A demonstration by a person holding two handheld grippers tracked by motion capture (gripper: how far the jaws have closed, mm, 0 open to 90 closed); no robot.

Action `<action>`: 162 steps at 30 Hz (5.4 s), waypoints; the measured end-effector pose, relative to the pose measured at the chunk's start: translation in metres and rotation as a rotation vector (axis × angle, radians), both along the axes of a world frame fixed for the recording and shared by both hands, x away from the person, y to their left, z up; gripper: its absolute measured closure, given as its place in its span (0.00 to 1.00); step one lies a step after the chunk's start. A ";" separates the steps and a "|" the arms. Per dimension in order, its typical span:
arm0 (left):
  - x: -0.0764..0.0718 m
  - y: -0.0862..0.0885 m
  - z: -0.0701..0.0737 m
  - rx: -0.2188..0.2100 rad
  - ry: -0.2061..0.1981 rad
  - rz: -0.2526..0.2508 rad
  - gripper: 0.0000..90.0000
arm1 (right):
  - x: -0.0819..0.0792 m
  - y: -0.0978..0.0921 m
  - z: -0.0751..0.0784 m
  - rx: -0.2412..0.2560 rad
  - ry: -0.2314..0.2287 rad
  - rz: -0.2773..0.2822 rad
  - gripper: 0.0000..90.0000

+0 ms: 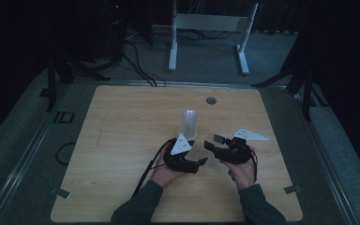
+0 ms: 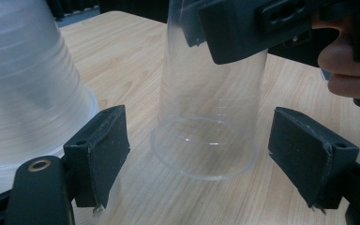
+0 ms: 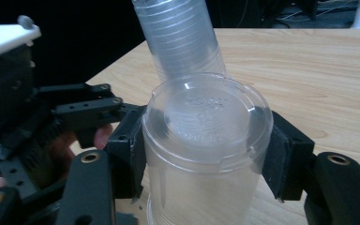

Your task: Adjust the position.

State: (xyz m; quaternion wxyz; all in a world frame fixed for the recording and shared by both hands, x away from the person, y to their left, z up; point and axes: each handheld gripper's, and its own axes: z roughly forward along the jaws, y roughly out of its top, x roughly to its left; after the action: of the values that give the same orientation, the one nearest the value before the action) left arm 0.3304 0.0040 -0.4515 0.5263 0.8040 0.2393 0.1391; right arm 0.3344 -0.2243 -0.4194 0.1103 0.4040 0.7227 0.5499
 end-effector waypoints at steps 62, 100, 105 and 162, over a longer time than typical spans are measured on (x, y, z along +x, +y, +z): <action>0.004 -0.023 -0.015 -0.026 0.011 -0.008 0.28 | 0.006 -0.010 -0.009 0.236 0.099 0.053 0.46; 0.005 -0.016 -0.012 0.026 -0.006 -0.017 0.30 | 0.001 -0.018 -0.011 0.117 0.108 0.118 0.37; 0.006 -0.012 -0.011 0.044 -0.005 -0.022 0.30 | -0.001 -0.024 -0.012 0.098 0.108 0.129 0.37; 0.006 0.008 -0.002 0.161 -0.003 -0.089 0.30 | 0.005 -0.022 0.022 -0.490 0.026 0.217 0.46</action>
State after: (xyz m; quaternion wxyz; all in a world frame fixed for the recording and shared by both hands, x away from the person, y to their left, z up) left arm 0.3365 0.0115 -0.4537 0.4659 0.8534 0.1906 0.1355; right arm 0.3391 -0.2463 -0.3976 0.1358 0.2924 0.8748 0.3617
